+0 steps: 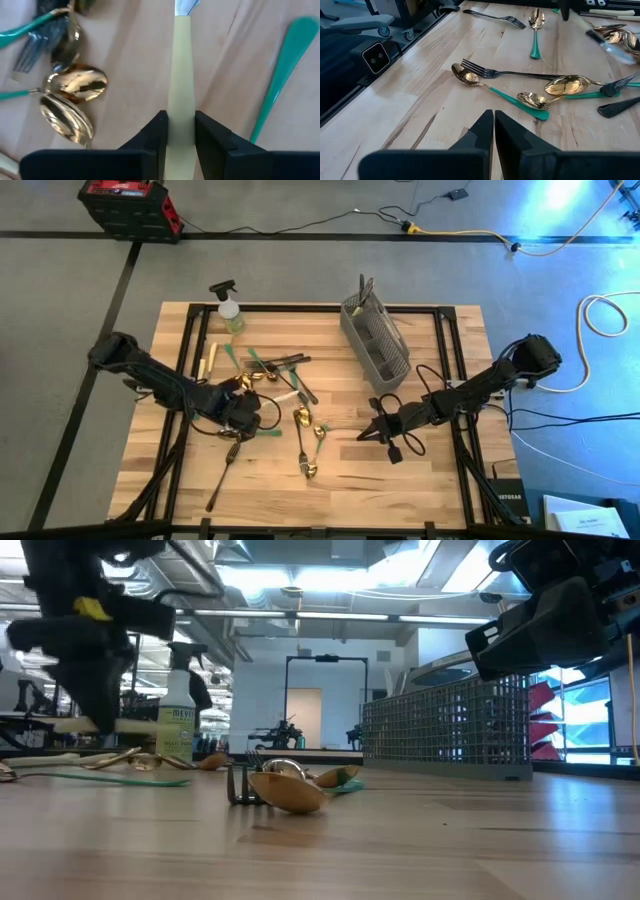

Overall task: Sort silverware
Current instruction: Put the yellow table knife into the silverware basket

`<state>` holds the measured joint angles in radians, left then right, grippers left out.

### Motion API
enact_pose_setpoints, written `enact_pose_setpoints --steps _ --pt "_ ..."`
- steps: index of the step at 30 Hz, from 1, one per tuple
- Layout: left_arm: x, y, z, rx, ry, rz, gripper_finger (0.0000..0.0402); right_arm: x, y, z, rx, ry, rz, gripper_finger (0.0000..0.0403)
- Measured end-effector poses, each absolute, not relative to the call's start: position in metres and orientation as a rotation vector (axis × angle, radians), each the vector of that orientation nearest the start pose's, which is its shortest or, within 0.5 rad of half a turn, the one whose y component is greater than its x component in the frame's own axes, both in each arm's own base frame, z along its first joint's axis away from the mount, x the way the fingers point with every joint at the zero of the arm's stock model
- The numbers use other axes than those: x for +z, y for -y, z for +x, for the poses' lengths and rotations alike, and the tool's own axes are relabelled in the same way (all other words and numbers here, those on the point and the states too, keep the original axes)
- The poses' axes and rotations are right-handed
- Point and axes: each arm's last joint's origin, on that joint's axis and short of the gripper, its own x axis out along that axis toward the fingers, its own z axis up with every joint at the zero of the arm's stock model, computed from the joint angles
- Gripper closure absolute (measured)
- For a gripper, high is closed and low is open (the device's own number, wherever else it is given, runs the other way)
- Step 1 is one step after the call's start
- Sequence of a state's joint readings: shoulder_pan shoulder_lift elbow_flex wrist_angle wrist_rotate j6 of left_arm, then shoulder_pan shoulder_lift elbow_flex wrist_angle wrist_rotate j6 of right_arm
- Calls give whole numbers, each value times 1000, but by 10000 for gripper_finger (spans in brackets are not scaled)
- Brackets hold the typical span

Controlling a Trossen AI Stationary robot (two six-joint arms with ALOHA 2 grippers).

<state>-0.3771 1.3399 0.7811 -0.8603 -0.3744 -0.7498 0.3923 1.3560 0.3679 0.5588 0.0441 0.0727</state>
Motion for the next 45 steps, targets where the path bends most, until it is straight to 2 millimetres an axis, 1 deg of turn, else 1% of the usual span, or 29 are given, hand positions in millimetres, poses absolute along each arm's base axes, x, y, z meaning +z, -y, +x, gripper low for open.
enact_pose_setpoints --steps 3,7,11,16,19,21,24,26,27,29,31,34,37,39,41,43,45 --pt "197 66 199 495 -1145 -125 339 150 -89 219 327 -433 -23 403" --pt "209 62 201 564 -974 -87 339 150 -89 219 327 -433 -22 403" --pt "216 54 216 627 -803 -35 339 150 -89 219 327 -434 -22 403" --pt "224 33 249 723 -508 23 339 150 -89 219 327 -434 -23 403" --pt "236 11 270 756 -303 31 339 150 -89 219 327 -435 -23 403" --pt "244 -6 283 733 -173 26 339 149 -89 219 327 -437 -23 403" --pt "253 -40 297 678 44 8 339 149 -89 219 327 -444 -25 403" --pt "253 -65 303 647 181 -22 339 149 -89 219 327 -443 -25 403" --pt "251 -78 307 639 214 -23 339 149 -89 219 327 -444 -25 403" --pt "244 -104 317 646 213 -22 339 149 -89 219 327 -444 -25 403" --pt "238 -129 332 647 191 -7 339 149 -89 219 327 -443 -26 403" --pt "234 -163 360 633 177 -6 339 149 -89 219 331 -439 -42 403" --pt "231 -191 389 628 149 -23 339 149 -89 219 331 -439 -46 403" --pt "224 -206 405 637 119 -47 339 149 -89 219 331 -439 -46 403" --pt "218 -216 419 639 94 -66 339 149 -89 219 331 -440 -46 403" --pt "211 -222 428 643 63 -66 339 148 -89 219 330 -442 -42 403" --pt "209 -223 432 646 53 -64 339 148 -89 219 327 -449 -30 403"
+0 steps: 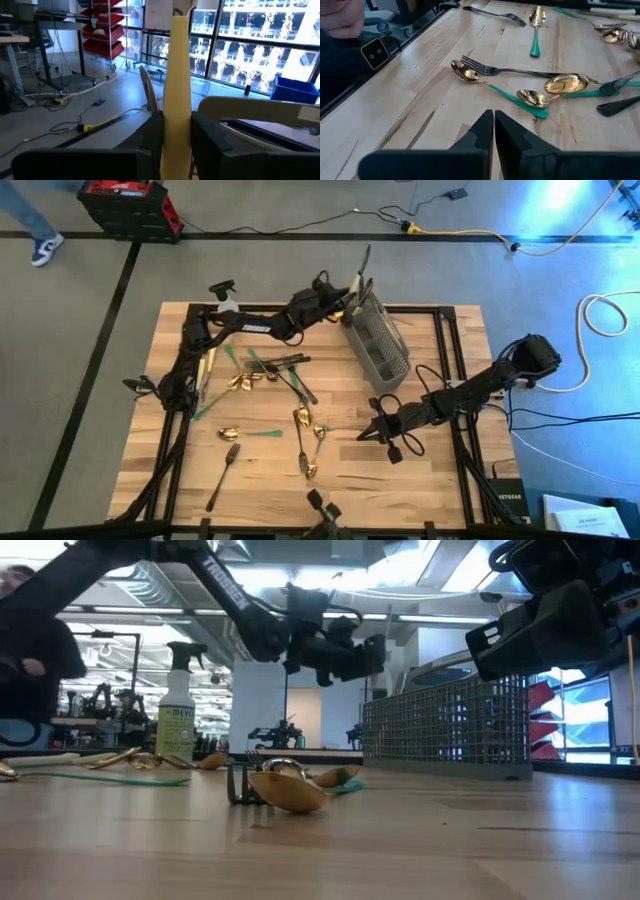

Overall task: Sort silverware
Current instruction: Put the yellow table knife into the silverware basket

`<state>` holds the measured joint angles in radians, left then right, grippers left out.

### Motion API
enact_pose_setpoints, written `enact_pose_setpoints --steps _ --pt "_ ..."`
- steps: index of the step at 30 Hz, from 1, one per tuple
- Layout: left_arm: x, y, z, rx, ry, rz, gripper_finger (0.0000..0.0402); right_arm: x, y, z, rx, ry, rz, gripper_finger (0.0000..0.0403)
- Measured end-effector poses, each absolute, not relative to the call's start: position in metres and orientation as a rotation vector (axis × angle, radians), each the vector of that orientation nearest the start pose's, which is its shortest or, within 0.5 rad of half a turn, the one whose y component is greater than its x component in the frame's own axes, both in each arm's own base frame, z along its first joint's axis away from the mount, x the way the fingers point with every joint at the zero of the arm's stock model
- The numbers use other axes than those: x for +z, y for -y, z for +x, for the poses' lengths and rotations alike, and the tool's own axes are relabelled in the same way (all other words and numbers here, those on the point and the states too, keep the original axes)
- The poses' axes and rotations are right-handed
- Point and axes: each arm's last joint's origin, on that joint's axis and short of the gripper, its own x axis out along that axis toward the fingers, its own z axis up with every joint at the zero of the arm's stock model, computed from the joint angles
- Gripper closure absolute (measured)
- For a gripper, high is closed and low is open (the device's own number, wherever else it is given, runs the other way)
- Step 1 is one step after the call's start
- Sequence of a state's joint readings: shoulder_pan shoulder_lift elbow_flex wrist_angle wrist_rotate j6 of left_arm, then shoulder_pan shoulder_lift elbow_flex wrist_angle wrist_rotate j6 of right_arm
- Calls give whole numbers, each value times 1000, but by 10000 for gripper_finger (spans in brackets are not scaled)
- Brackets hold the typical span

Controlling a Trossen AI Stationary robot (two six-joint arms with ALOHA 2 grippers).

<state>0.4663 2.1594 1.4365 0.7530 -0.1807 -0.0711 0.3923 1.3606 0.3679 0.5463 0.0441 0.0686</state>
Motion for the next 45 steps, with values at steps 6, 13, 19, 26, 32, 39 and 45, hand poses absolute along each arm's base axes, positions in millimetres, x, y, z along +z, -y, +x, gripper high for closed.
enact_pose_setpoints --steps 6,13,19,26,32,39,45 --pt "214 -226 431 654 89 -90 339 142 -90 220 325 -469 -31 403" --pt "213 -226 431 635 84 -93 339 143 -90 221 327 -450 -31 403" --pt "213 -227 431 634 84 -97 339 144 -90 222 331 -435 -48 403" --pt "213 -226 431 633 84 -96 338 145 -90 222 328 -429 -49 403" --pt "213 -226 431 634 83 -95 338 145 -90 222 328 -429 -49 403" --pt "213 -226 431 634 82 -95 338 145 -90 222 328 -429 -49 403" --pt "213 -226 431 634 82 -94 338 144 -90 222 327 -439 -52 403"
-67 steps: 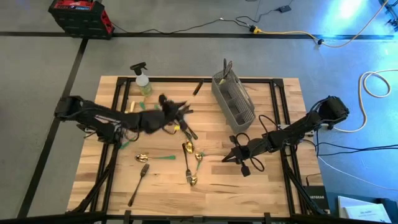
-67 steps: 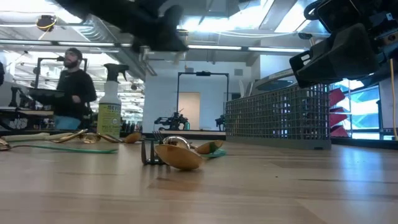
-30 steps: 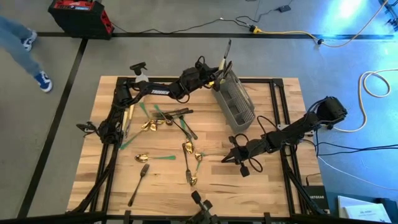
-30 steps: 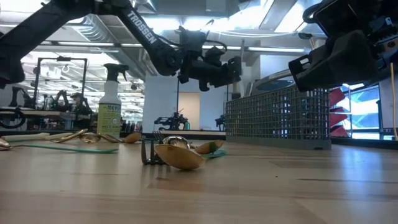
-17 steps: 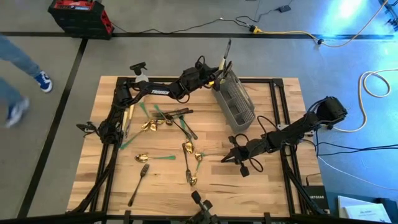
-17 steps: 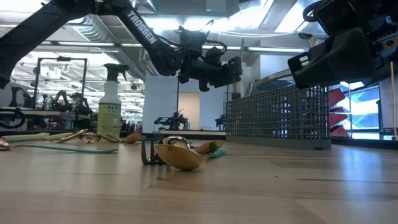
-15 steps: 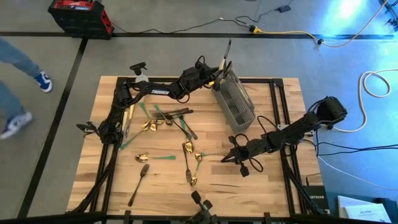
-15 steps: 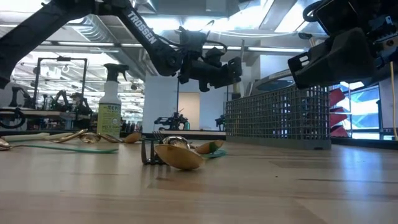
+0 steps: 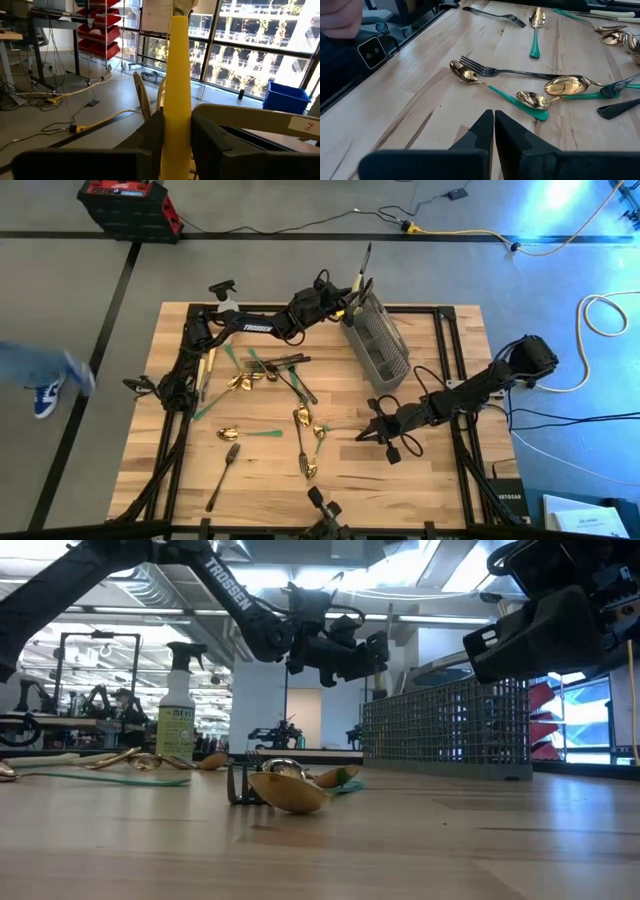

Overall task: Sort silverware
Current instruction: Put the yellow table knife into the silverware basket

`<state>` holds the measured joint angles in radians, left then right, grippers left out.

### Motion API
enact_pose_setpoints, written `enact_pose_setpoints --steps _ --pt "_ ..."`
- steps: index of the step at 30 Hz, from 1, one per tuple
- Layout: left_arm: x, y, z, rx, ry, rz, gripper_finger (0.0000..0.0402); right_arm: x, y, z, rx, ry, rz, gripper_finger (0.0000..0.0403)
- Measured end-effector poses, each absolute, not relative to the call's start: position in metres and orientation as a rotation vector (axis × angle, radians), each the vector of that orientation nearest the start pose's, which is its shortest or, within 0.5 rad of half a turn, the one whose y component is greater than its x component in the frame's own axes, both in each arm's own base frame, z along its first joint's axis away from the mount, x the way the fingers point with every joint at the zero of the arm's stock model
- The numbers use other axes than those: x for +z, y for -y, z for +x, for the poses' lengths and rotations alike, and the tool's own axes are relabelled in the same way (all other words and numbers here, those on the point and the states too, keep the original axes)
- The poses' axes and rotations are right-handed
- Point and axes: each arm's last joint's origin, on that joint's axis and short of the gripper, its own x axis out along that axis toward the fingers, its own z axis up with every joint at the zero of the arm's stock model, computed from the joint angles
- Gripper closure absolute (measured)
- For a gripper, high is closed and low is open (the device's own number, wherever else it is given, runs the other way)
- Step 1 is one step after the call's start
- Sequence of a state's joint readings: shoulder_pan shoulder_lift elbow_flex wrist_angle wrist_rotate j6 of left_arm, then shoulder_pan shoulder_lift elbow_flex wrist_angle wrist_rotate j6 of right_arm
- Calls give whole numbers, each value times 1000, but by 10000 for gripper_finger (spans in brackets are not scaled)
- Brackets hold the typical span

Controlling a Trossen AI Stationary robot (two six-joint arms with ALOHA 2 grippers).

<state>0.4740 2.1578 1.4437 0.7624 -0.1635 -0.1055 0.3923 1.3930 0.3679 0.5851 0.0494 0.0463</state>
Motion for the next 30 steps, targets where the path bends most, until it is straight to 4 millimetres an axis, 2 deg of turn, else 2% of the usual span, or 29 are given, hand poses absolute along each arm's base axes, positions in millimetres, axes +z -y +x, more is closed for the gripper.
enact_pose_setpoints --steps 19,22,30 --pt "211 -225 432 586 68 -104 337 144 -90 222 316 -442 -47 403" --pt "211 -225 432 586 67 -111 321 144 -90 222 316 -442 -47 403" --pt "208 -227 431 590 44 -160 245 144 -90 222 316 -442 -45 403"
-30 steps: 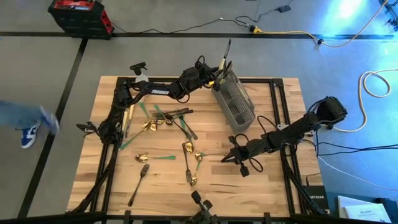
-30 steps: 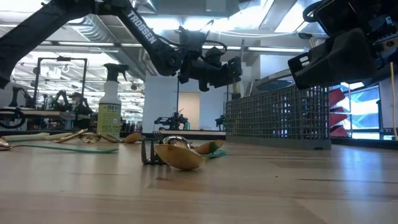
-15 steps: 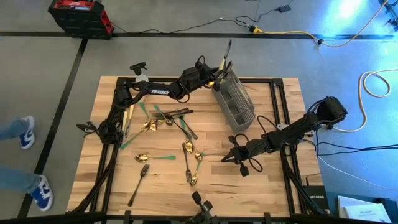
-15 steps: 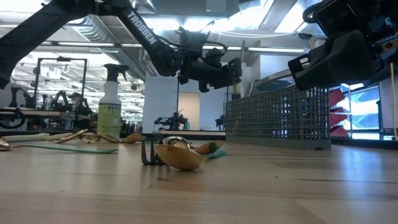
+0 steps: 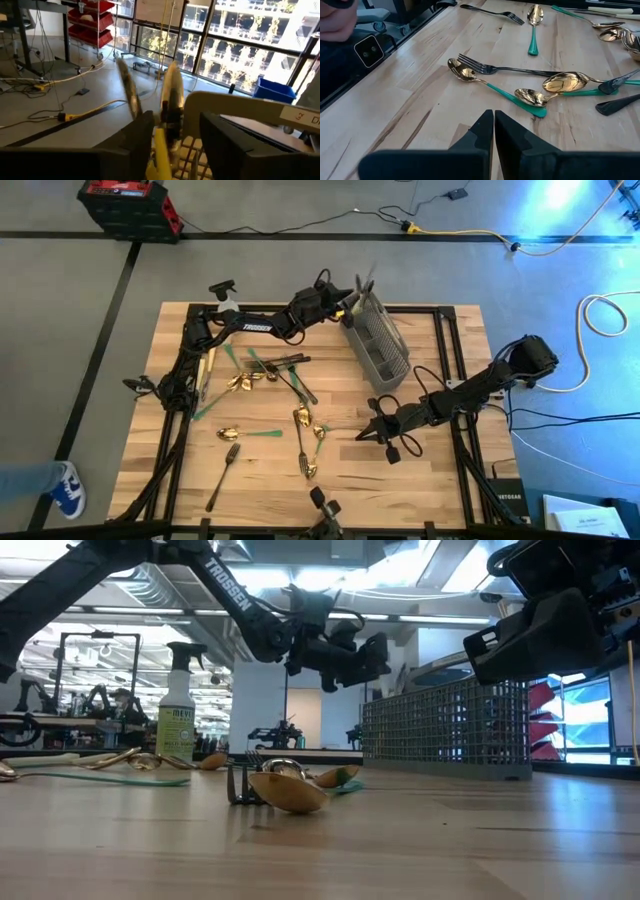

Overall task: Sort silverware
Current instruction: Put the yellow table knife into the silverware basket

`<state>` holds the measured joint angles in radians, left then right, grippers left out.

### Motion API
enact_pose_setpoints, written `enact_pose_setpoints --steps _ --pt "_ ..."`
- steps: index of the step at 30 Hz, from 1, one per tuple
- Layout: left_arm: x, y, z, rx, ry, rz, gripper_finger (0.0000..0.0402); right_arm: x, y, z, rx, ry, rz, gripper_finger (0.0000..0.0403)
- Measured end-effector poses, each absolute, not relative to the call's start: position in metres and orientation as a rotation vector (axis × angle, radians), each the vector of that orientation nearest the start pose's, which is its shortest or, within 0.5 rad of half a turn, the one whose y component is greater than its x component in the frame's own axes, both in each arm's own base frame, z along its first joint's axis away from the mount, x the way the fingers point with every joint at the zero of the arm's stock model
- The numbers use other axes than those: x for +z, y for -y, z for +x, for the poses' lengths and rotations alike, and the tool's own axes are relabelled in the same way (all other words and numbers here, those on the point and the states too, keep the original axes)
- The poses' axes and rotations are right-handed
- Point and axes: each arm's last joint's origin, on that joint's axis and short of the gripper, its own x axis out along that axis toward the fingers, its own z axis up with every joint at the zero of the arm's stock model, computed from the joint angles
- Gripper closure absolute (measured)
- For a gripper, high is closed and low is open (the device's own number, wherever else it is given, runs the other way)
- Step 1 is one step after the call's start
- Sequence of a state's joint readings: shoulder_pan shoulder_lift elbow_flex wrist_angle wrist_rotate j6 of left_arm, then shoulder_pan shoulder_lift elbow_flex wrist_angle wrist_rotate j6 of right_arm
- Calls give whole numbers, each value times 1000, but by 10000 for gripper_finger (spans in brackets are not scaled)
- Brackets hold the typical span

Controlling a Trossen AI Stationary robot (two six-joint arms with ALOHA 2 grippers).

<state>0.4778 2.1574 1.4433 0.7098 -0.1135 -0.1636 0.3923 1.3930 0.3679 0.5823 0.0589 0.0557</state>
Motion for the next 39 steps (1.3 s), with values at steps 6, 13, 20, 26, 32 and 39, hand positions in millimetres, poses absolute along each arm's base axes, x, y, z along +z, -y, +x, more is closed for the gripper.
enact_pose_setpoints --steps 6,13,20,26,32,39 --pt "208 -227 431 588 40 -156 214 144 -90 222 316 -442 -45 403" --pt "207 -227 431 590 38 -155 206 144 -90 222 316 -442 -45 403" --pt "207 -227 431 591 36 -155 206 144 -90 222 316 -443 -45 403" --pt "208 -226 430 577 23 -187 206 143 -90 221 315 -450 -47 403" --pt "288 -200 408 174 60 -212 227 139 -89 219 300 -502 -11 403" --pt "328 -128 342 51 -491 -147 249 137 -87 218 256 -527 0 403"
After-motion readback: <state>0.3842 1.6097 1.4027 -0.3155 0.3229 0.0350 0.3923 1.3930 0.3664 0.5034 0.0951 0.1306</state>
